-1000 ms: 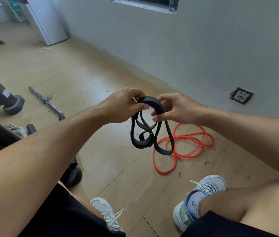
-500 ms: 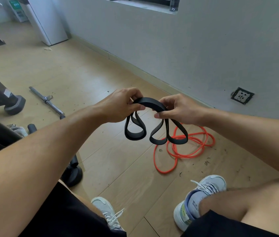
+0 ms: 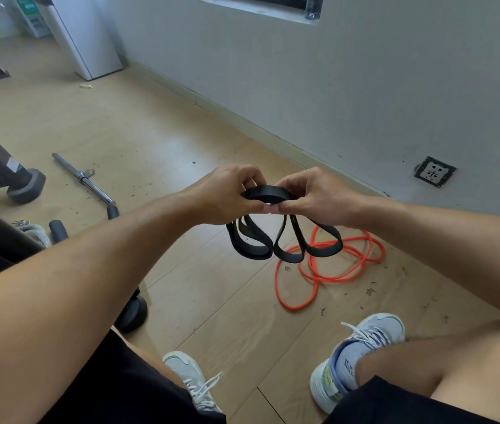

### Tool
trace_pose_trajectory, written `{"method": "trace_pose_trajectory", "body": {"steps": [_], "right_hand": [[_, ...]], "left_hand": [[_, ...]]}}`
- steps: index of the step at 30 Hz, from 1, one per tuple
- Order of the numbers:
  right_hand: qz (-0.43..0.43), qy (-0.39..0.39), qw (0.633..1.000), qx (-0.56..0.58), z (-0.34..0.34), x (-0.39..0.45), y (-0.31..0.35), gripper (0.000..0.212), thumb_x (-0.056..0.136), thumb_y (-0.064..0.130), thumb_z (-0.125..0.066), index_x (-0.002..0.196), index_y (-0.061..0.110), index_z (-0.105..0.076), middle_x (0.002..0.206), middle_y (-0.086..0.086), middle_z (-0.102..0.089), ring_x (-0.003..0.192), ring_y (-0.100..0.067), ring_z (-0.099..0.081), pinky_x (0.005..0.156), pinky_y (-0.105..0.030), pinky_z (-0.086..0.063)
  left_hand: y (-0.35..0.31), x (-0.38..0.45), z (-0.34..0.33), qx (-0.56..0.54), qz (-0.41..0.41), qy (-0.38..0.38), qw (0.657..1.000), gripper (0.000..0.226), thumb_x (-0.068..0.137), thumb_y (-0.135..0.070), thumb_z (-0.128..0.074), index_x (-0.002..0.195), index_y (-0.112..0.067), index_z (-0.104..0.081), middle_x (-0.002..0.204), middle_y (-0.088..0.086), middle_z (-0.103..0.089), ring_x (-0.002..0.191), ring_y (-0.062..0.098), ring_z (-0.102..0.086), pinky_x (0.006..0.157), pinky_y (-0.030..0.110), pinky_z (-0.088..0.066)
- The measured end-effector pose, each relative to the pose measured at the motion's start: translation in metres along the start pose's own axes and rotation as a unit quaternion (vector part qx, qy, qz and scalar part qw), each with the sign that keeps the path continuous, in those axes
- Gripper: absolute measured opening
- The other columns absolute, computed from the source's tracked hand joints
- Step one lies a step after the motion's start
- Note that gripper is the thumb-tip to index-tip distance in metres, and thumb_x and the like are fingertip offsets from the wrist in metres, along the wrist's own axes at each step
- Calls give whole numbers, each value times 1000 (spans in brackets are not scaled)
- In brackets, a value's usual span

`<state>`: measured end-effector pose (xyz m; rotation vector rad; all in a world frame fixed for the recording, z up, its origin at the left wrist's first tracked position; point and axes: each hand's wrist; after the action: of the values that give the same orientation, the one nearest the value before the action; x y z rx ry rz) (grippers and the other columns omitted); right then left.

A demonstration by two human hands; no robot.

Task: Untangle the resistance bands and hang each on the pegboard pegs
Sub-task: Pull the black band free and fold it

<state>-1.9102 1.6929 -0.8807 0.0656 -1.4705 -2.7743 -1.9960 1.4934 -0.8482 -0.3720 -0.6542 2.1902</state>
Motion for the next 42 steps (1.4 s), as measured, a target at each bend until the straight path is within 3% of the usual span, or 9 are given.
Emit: {"method": "trace_pose_trajectory", "body": {"steps": [5, 12, 19, 22, 28, 31, 34, 38, 42], "right_hand": [[-20, 14, 999, 25, 1, -1, -2, 12, 86, 23, -83, 97, 20, -81, 78, 0, -73, 73, -9, -62, 75, -32, -48], [-45, 13, 998, 45, -4, -2, -4, 14, 85, 23, -84, 97, 17, -79, 78, 3, -70, 73, -10, -63, 74, -28, -46], [-83, 19, 991, 105, -23, -4, -4, 43, 76, 14, -91, 112, 25, -70, 111, 7, -75, 108, 3, -68, 88, -14, -52], [-87, -13, 984, 155, -38, 0, -2, 45, 71, 17, -95, 109, 27, -74, 108, 7, -78, 110, -6, -70, 102, -29, -53], [-87, -79, 965, 233, -67, 8, 3, 45, 62, 25, -97, 101, 25, -77, 101, 3, -78, 98, -14, -76, 97, -38, -59], [-98, -111, 958, 244, -76, 12, 7, 30, 71, 14, -93, 93, 26, -77, 95, 7, -80, 93, -8, -76, 96, -33, -59], [-118, -135, 963, 203, -71, 19, 4, 19, 74, 14, -87, 90, 16, -76, 91, -2, -80, 90, -19, -77, 94, -44, -61], [-123, -99, 980, 123, -47, 23, 2, 15, 77, 18, -83, 87, 20, -71, 74, -1, -64, 70, -17, -62, 71, -36, -53], [-84, -37, 992, 85, -26, 17, 3, 25, 81, 10, -82, 101, 16, -68, 86, -5, -72, 81, -19, -72, 85, -36, -56]], "left_hand": [[-2, 2, -1, 15, 0, 1, 1000, 19, 84, -38, -80, 95, -28, -68, 90, -8, -68, 89, 17, -65, 84, 44, -57], [-3, 1, -1, -4, 2, -2, 1000, 16, 88, -35, -77, 97, -26, -67, 88, -8, -67, 86, 15, -64, 83, 41, -57], [-12, 0, 0, -82, 15, -42, 996, 13, 90, -27, -76, 96, -21, -66, 83, -7, -67, 79, 16, -67, 72, 27, -55], [-14, 2, -2, -137, 29, -55, 989, 16, 90, -24, -76, 99, -17, -65, 91, 0, -70, 82, 21, -71, 78, 34, -60], [-14, 1, -1, -236, 49, -101, 965, 18, 88, -22, -77, 100, -14, -66, 95, 13, -72, 83, 29, -75, 79, 53, -61], [-18, 0, 1, -282, 51, -131, 949, 20, 90, -20, -76, 102, -10, -65, 99, 15, -70, 85, 32, -74, 81, 50, -62], [-14, 1, 7, -353, 52, -157, 921, 18, 93, -16, -73, 105, -6, -63, 102, 13, -68, 92, 25, -76, 84, 42, -63], [5, -1, 16, -420, 69, -150, 892, 16, 96, -13, -66, 108, -4, -61, 109, 19, -67, 100, 24, -75, 86, 38, -62], [31, -1, 21, -435, 106, -112, 887, 23, 97, -17, -63, 113, 0, -61, 107, 19, -69, 108, 31, -72, 92, 45, -60]]}}
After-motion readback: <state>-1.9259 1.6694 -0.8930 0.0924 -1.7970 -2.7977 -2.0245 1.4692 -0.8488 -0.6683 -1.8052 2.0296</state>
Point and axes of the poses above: each hand's wrist, its own x-axis towards the middle knuckle, its own z-axis out of the back of the hand, y = z × x
